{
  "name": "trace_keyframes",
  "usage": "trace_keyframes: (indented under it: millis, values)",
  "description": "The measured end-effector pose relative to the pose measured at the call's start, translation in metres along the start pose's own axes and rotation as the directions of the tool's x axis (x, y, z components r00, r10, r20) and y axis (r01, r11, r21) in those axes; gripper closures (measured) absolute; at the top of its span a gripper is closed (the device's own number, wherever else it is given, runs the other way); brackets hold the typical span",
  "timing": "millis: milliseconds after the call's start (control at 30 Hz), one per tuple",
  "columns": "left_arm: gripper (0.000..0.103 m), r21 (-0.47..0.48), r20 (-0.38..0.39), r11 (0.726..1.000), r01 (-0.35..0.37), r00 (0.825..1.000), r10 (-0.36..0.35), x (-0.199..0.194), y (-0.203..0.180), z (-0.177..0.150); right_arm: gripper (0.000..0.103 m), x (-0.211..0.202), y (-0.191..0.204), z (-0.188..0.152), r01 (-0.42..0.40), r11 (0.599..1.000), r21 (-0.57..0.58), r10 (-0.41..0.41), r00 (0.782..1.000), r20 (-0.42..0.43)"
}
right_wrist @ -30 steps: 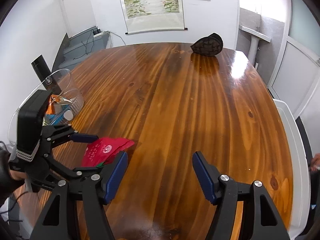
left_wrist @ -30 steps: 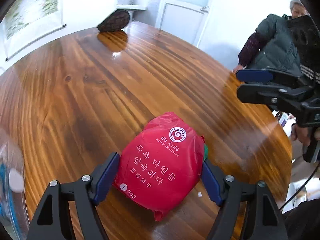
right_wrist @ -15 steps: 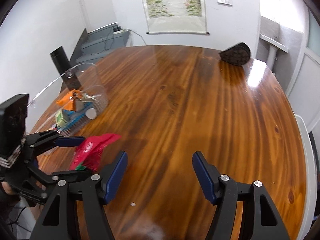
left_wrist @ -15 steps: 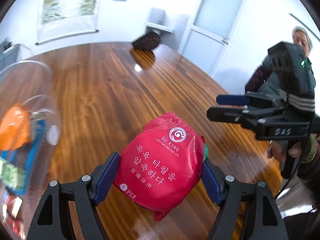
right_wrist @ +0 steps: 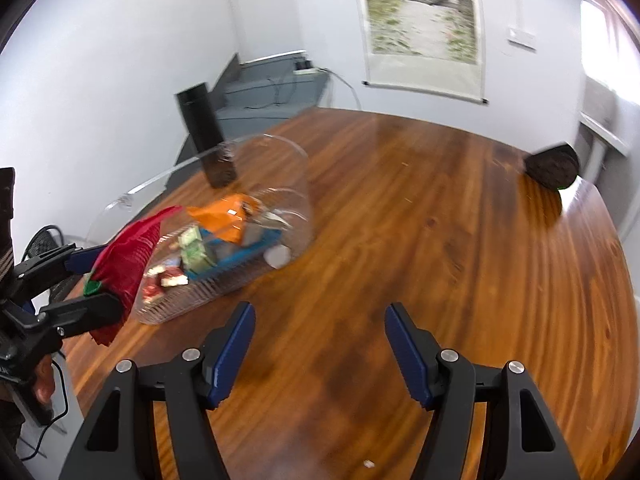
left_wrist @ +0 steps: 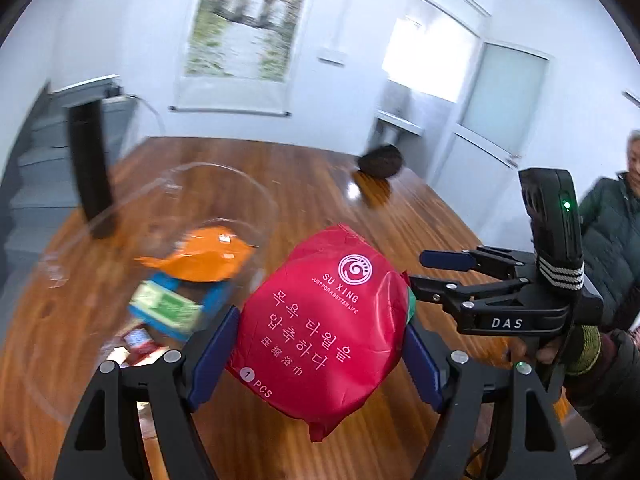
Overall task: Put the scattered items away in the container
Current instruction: 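Lift the red pouch with the left tool over the clear container, then lower the red pouch into the container and open the left tool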
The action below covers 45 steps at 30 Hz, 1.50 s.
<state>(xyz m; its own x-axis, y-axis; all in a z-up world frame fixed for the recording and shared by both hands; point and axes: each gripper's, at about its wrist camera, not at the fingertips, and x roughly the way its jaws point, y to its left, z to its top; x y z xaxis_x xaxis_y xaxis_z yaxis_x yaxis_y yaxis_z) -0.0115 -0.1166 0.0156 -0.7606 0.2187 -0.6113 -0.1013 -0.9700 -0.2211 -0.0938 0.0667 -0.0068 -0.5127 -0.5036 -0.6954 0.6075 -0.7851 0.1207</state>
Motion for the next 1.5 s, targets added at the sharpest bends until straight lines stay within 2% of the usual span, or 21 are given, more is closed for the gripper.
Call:
trace_keyframes:
  millis: [133, 267, 533, 667, 800, 1067, 1500]
  values:
    - [0.024, -0.082, 0.042, 0.992, -0.094, 0.994, 0.098, -0.021, 0.020, -0.001, 0.035, 0.005, 0.022, 0.010, -0.034, 0.999, -0.034, 0.035, 0.999, 0.016]
    - [0.024, -0.149, 0.073, 0.974, -0.169, 0.981, 0.182, -0.039, 0.035, -0.003, 0.035, 0.010, 0.042, 0.016, -0.053, 0.997, -0.062, 0.055, 0.998, 0.026]
    - [0.024, -0.246, 0.085, 0.924, -0.291, 0.944, 0.320, -0.054, 0.049, -0.004, 0.035, 0.012, 0.069, 0.026, 0.003, 0.995, -0.103, 0.003, 0.998, 0.057]
    - [0.023, -0.295, 0.063, 0.893, -0.339, 0.926, 0.372, -0.053, 0.055, -0.003, 0.035, 0.013, 0.080, 0.034, 0.038, 0.991, -0.130, -0.028, 0.997, 0.078]
    - [0.023, -0.344, 0.015, 0.866, -0.362, 0.921, 0.390, -0.042, 0.066, -0.004, 0.035, 0.017, 0.087, 0.046, 0.055, 0.988, -0.146, -0.041, 0.995, 0.094]
    - [0.023, -0.364, -0.029, 0.832, -0.418, 0.898, 0.438, -0.025, 0.076, 0.001, 0.035, 0.028, 0.099, 0.065, 0.044, 0.983, -0.179, -0.028, 0.996, 0.089]
    - [0.023, -0.350, -0.083, 0.804, -0.481, 0.870, 0.485, -0.007, 0.086, 0.005, 0.035, 0.040, 0.102, 0.071, 0.037, 0.983, -0.179, -0.022, 0.996, 0.085]
